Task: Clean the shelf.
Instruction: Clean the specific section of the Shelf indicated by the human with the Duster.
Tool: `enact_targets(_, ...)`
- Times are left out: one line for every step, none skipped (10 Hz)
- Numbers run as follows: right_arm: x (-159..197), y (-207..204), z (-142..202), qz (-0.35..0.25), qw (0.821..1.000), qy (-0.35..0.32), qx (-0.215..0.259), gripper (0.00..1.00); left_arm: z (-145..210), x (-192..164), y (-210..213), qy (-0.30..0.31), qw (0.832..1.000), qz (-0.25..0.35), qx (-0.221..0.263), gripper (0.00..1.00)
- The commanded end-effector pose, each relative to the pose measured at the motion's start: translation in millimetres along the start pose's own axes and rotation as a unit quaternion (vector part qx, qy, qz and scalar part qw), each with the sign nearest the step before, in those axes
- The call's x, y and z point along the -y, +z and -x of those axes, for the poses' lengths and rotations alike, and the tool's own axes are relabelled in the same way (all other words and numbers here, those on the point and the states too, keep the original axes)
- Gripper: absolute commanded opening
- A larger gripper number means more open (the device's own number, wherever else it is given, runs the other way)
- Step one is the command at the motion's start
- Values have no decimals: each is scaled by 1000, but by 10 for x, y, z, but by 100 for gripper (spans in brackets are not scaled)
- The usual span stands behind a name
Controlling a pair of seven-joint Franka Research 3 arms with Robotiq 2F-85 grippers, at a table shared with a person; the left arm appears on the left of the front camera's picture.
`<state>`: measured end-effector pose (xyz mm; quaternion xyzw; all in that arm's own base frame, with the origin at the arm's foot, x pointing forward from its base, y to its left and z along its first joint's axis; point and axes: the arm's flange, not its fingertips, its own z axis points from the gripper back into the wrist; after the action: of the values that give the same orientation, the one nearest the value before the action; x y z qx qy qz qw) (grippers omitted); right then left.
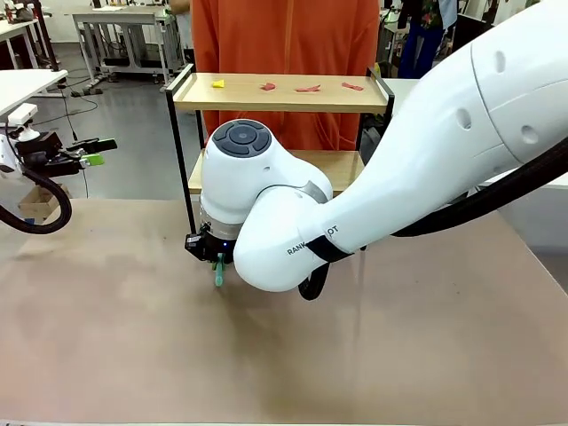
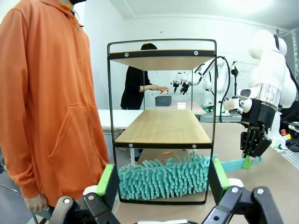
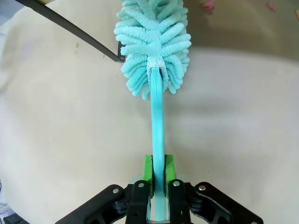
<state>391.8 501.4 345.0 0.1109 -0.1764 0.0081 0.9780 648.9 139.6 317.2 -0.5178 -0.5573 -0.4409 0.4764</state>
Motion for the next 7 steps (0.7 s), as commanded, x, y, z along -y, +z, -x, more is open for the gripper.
enact_targets(8,32,-16,2,1000,8,7,13,-29,8,-5,-6,1000,4,-3,100)
enact_targets(8,32,-16,2,1000,8,7,13,-29,8,-5,-6,1000,4,-3,100)
enact_targets(8,32,-16,2,1000,8,7,13,-29,8,-5,-6,1000,4,-3,100)
enact_targets(8,32,-16,2,1000,8,7,13,-29,8,-5,-6,1000,4,-3,100)
enact_targets(5,-1,-5,4,1000,2,5,13,-29,8,-5,-6,1000,4,-3,100)
enact_targets(164,47,16,9,1000,-11,4,13,-29,8,-5,-6,1000,4,-3,100)
enact_targets(284,54,55,15,1000,-20,4,13,-29,8,-5,-6,1000,4,-3,100)
